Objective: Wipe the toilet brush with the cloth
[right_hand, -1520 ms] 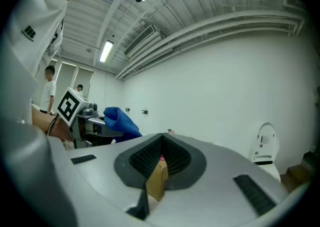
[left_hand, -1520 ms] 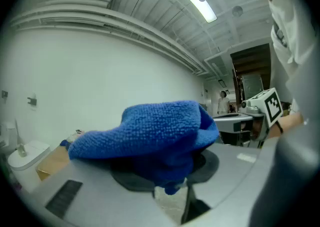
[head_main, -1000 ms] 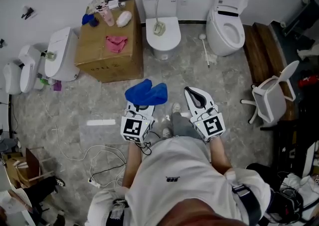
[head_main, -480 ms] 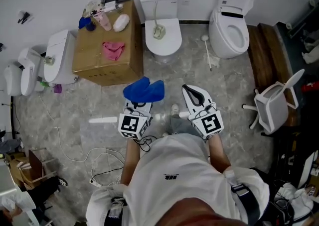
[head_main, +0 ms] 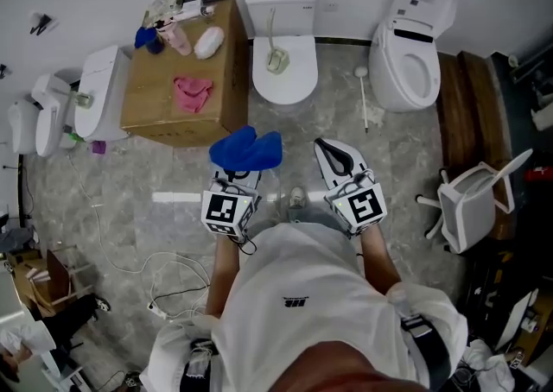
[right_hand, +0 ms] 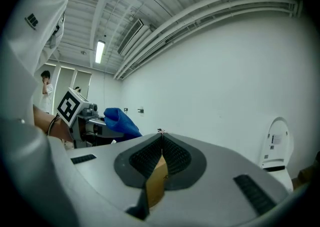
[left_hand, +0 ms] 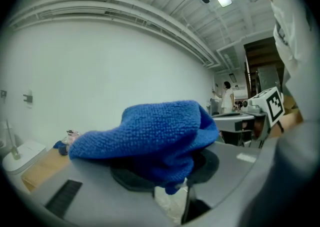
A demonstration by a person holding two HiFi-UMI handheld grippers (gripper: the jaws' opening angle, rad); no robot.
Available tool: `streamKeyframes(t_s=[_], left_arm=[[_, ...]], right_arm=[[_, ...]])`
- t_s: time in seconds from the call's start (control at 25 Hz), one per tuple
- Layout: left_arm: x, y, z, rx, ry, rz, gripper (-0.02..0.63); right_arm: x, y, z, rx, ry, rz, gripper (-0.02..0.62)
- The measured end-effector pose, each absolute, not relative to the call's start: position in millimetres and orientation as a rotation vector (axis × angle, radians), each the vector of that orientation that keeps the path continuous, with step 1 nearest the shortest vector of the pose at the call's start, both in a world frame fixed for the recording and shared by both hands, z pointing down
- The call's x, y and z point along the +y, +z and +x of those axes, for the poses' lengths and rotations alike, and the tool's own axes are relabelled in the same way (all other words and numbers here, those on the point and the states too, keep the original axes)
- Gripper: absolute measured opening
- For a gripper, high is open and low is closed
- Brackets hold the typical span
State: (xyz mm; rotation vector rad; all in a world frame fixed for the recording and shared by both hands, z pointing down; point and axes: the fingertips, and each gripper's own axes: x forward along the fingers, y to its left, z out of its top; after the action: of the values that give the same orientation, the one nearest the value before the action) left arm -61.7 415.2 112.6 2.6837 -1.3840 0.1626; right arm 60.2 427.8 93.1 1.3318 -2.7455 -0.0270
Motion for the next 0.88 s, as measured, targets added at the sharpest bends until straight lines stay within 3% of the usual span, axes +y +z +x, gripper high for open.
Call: streamKeyframes(t_s=[0.88], left_arm=[[286.6, 129.1, -42.8, -1.421, 0.194, 2.659, 0.131]], right_arm=[[292.6, 114.9, 73.2, -2.748, 0.011, 1.271, -0.003]])
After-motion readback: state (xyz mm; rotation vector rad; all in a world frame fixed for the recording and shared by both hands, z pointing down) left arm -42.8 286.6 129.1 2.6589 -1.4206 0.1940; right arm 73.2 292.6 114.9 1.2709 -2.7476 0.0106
